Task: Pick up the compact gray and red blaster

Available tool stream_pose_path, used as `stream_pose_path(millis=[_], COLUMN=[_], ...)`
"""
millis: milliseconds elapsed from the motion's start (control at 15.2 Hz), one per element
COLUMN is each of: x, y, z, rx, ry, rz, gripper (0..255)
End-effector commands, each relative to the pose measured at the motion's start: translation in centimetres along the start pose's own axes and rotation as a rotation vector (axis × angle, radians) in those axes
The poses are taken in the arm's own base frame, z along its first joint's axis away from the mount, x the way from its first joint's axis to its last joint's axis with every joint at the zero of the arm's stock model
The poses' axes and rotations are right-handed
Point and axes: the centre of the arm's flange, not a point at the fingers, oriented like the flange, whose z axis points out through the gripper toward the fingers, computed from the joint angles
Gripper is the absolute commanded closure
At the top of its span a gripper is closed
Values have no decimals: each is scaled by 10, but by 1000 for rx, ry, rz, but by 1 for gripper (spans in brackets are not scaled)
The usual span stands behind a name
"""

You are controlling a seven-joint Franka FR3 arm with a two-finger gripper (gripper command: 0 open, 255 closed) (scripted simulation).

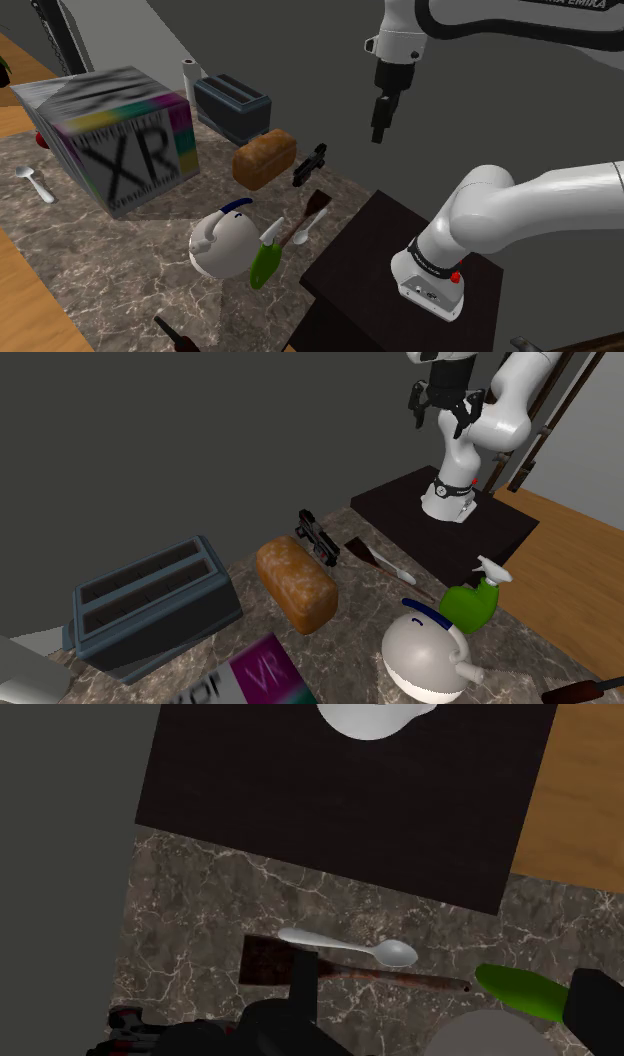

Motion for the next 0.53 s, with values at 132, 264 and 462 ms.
stream_pose_path(millis=[132,264,462], x=[6,13,27], y=[17,34,59], z=[16,32,56], rx=[-17,-33,-58], ry=[1,2,3], rz=[-87,-174,-305], gripper=[0,0,0])
